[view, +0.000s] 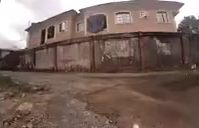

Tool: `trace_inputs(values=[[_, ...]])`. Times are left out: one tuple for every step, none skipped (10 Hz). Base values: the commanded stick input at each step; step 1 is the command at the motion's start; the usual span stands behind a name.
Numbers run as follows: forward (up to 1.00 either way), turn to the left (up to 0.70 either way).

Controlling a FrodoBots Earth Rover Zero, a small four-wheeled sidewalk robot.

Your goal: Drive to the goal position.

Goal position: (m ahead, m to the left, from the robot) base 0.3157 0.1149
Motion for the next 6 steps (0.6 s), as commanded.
trace_inputs(values=[[1.00, 0.00], [1.00, 0.00], [1.00, 0.00], [1.00, 0.00], [1.00, 0.00], [1.00, 0.12]])
